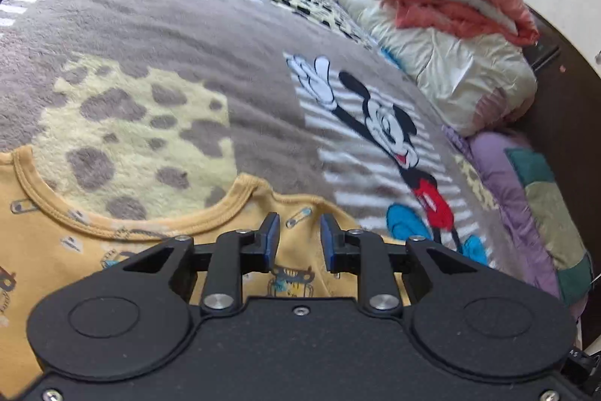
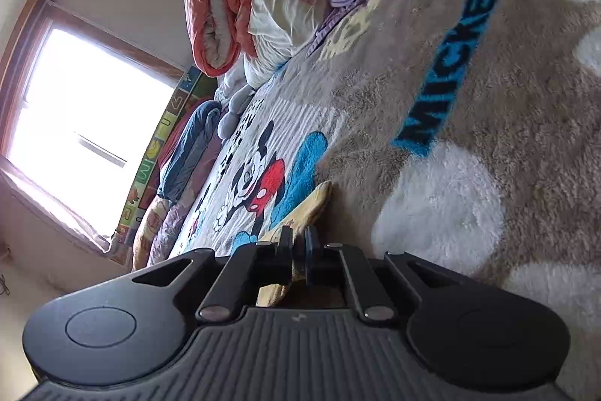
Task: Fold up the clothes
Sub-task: 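Pull the held sleeve with the right gripper across the shirt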
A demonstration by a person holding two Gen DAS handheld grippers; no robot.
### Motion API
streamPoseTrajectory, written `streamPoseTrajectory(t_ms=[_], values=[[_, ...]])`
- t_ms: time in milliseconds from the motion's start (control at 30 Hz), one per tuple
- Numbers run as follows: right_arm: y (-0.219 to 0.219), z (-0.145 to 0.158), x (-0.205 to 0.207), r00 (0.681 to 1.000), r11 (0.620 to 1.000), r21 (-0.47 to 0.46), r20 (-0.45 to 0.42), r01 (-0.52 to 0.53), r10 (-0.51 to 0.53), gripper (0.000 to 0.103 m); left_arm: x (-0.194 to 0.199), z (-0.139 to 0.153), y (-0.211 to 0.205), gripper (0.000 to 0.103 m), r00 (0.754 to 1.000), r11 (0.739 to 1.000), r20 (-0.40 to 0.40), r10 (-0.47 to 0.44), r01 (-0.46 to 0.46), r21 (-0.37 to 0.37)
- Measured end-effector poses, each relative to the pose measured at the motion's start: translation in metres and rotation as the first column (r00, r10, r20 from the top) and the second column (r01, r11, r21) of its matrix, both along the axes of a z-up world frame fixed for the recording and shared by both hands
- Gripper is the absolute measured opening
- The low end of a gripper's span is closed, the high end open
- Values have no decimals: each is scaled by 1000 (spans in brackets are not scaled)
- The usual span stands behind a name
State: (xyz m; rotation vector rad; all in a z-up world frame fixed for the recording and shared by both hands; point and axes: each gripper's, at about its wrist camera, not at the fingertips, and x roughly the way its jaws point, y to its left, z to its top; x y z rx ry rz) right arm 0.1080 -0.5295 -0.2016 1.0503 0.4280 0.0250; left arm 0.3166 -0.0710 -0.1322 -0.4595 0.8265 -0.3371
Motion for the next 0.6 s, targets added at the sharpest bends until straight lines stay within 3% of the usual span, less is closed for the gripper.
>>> streamPoseTrajectory(t_ms=[33, 67, 100, 167, 233, 300, 367, 433, 533, 600], values=[[0, 0, 1, 1000, 1000, -9, -1, 8, -8, 13, 1, 1, 0, 20, 1000, 1000, 4, -4, 4, 2], [1, 0, 3, 1000, 999, -27, -12, 22, -22, 25, 2, 2, 0, 20, 1000, 1000, 8, -10, 9, 3], [3, 1, 5, 999, 998, -47, -21, 30, -31, 44, 4, 3, -1, 20, 1000, 1000, 11, -16, 16, 4], [7, 2, 12, 999, 995, -91, -23, 26, -28, 46, 8, 3, -7, 20, 999, 999, 13, -32, 31, 16], [14, 2, 20, 999, 987, -162, -41, -3, -4, 40, 15, 1, -14, 20, 999, 998, 8, -43, 43, 39], [20, 0, 26, 997, 984, -172, -62, -52, 42, 12, 23, -3, -21, 20, 999, 997, -2, -38, 38, 74], [22, 5, 20, 999, 980, -199, -43, -28, 20, 11, 32, -9, -25, 20, 1000, 992, -16, -8, 10, 124], [18, 12, 11, 1000, 978, -207, -8, 8, -10, 11, 33, -7, -22, 20, 1000, 995, -4, 3, -3, 102], [15, 7, 11, 999, 983, -182, -32, 0, -6, 11, 25, 4, -13, 20, 999, 998, 35, -3, 0, 69], [15, 8, 12, 1000, 982, -191, -27, -2, -3, 12, 16, 9, -12, 20, 998, 995, 55, -22, 16, 101]])
